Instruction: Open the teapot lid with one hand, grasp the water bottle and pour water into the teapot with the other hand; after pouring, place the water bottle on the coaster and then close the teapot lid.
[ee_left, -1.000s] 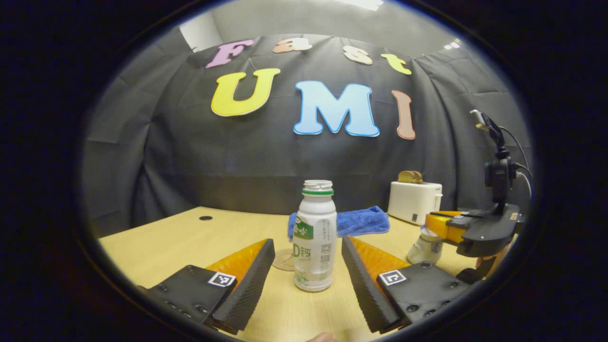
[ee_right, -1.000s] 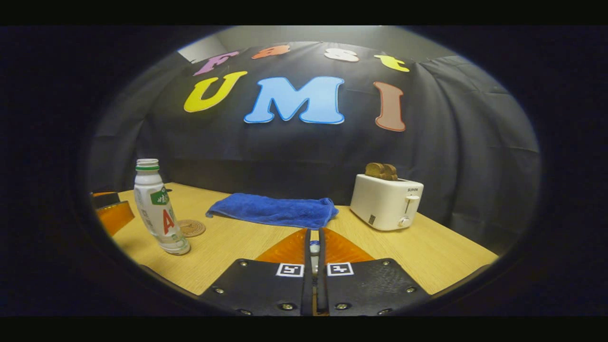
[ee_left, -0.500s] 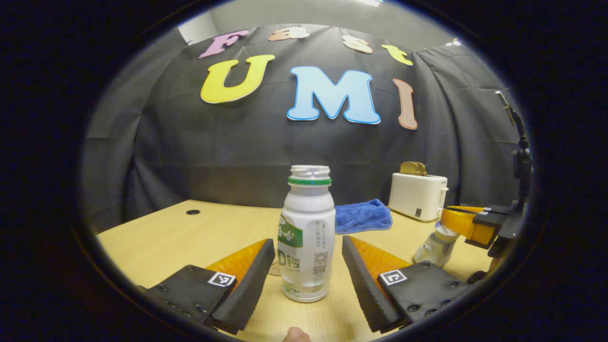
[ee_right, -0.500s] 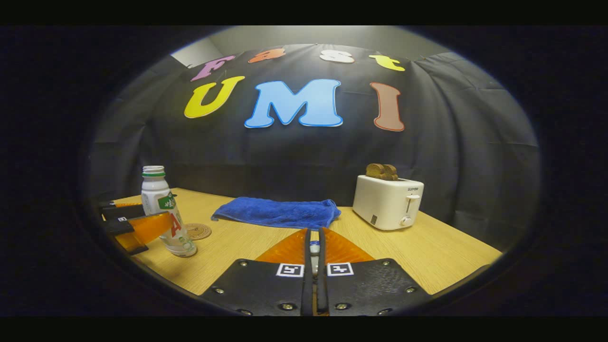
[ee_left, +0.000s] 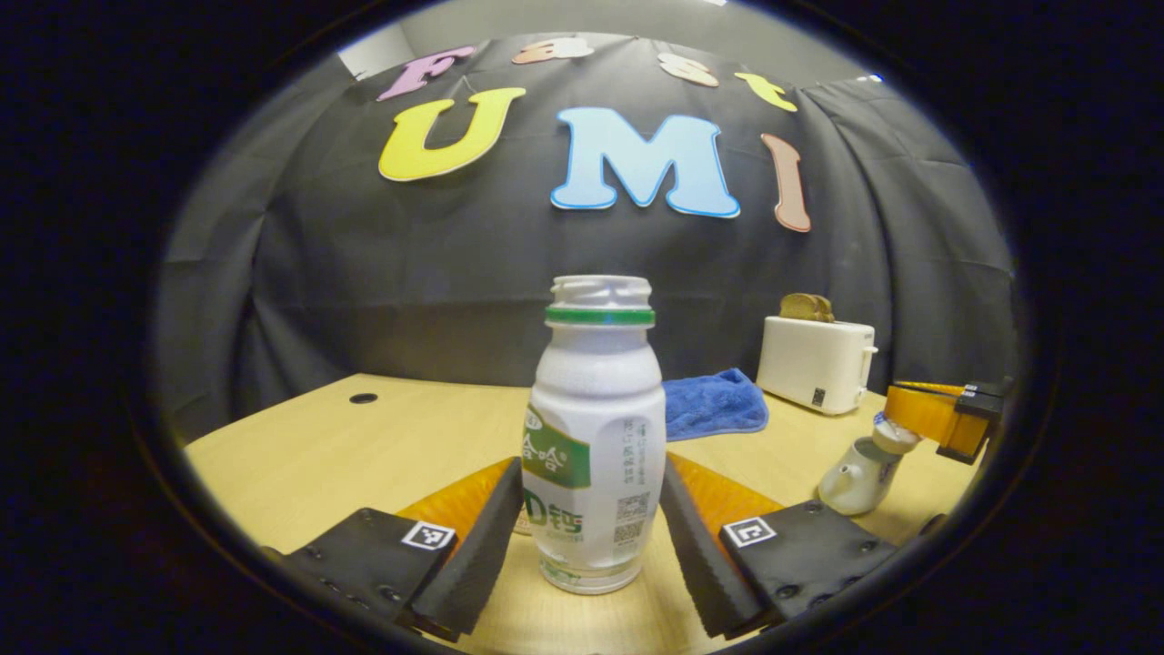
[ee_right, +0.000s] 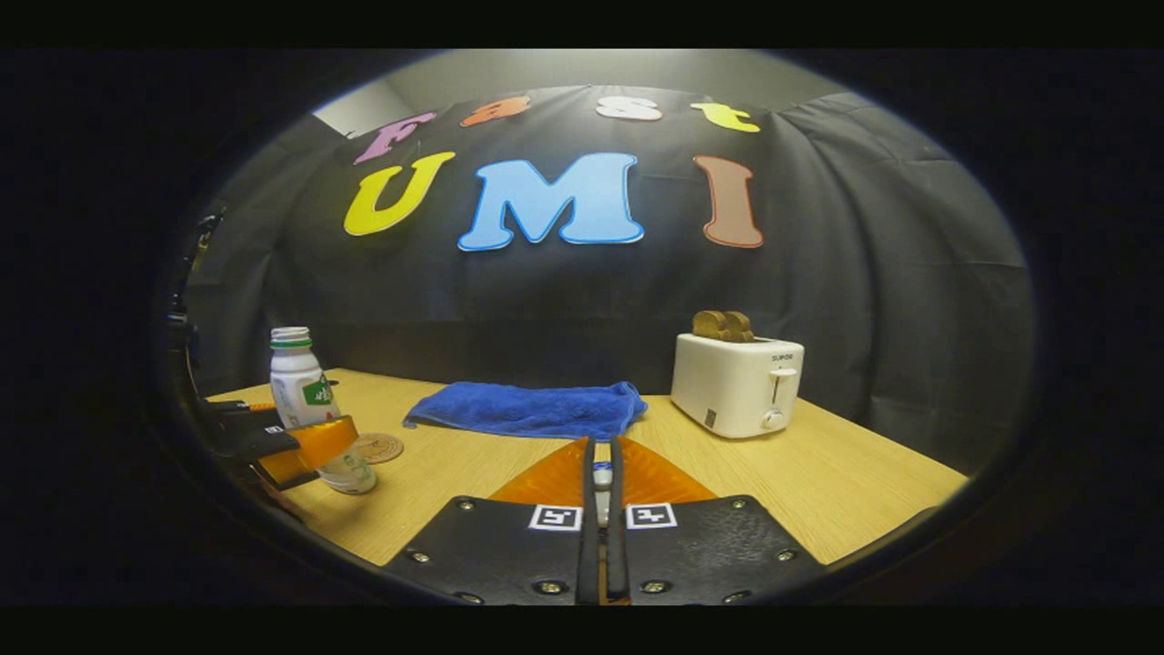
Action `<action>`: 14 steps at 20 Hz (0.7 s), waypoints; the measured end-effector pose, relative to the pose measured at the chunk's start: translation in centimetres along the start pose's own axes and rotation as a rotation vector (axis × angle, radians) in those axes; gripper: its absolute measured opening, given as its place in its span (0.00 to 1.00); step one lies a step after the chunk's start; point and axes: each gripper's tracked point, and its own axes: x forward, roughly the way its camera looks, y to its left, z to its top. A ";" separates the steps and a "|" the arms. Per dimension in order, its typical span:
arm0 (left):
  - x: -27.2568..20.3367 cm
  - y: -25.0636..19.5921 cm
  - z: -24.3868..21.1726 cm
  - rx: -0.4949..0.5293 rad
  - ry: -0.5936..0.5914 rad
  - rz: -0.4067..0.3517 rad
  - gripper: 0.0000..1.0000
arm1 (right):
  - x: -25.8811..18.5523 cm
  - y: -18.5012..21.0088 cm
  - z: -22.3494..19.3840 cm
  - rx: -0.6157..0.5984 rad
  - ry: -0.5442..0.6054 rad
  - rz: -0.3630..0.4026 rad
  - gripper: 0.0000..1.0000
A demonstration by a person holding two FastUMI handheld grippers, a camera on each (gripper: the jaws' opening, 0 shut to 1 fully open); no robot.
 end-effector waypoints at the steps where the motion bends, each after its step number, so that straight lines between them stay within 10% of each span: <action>1: 0.0 0.2 0.0 0.007 0.003 0.010 0.89 | -0.1 0.0 0.1 0.000 -0.004 0.003 0.03; 8: -1.5 1.1 0.6 0.012 0.016 0.024 0.79 | -1.4 1.4 1.3 -0.010 -0.016 0.036 0.04; 9: -1.7 1.2 0.9 0.022 0.012 0.023 0.84 | -1.9 1.5 1.5 -0.014 -0.017 0.041 0.20; 10: -2.0 1.2 1.6 0.049 -0.003 0.021 0.84 | -3.3 1.5 1.4 -0.012 -0.009 0.046 0.04; 12: -1.9 0.8 1.8 0.091 -0.002 0.014 0.81 | -5.3 1.3 1.1 0.007 -0.002 0.050 0.20; 14: -1.9 0.5 1.5 0.119 0.006 0.009 0.73 | -7.5 0.9 1.1 0.016 -0.005 0.046 0.04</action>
